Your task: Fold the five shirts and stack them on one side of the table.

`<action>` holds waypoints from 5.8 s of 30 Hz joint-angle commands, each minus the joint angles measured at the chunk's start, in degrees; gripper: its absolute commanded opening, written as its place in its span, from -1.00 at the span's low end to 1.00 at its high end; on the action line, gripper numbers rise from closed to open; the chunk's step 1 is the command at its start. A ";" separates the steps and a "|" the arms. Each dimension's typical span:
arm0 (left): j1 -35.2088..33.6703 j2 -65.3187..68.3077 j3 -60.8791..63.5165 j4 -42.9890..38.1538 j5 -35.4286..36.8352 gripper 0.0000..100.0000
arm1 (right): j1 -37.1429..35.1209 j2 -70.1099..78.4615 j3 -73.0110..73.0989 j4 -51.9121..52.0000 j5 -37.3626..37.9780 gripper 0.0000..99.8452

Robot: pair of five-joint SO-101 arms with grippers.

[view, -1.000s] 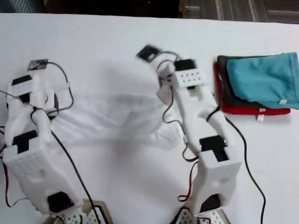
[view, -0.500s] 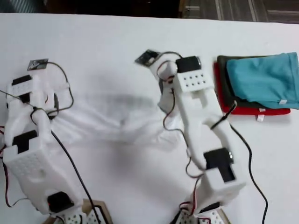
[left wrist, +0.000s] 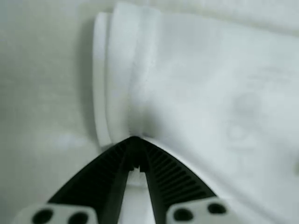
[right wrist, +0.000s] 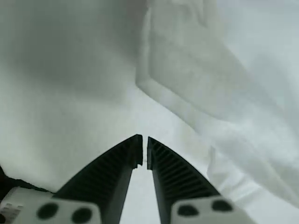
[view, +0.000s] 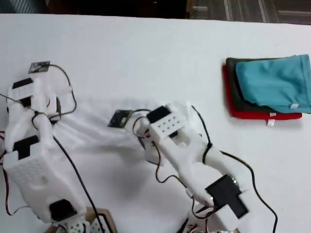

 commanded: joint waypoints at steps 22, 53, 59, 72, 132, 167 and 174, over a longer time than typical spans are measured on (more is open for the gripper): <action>0.62 -0.35 0.04 -2.20 0.00 -0.95 | 9.36 5.67 -12.92 -21.67 -14.86 -0.96; 0.53 -0.35 0.04 -2.20 0.00 -0.95 | 3.30 11.38 -11.16 -25.10 -14.77 -0.96; 0.53 -0.35 0.04 -2.20 0.00 -0.95 | 3.21 12.97 -17.14 -25.54 -17.23 -0.96; 0.53 -0.35 0.04 -2.20 0.00 -0.95 | 3.74 18.59 -18.02 -23.08 -16.79 -0.96; -6.77 2.73 -9.80 8.44 3.43 -0.59 | 50.95 -62.90 46.33 -17.98 -0.88 -0.96; -13.80 34.46 -60.70 35.87 -6.59 -0.95 | 57.80 -100.53 67.78 -10.07 -0.35 -0.96; -21.80 34.29 -68.26 36.04 -9.58 -0.95 | 57.80 -100.53 67.78 -10.07 -0.35 -0.96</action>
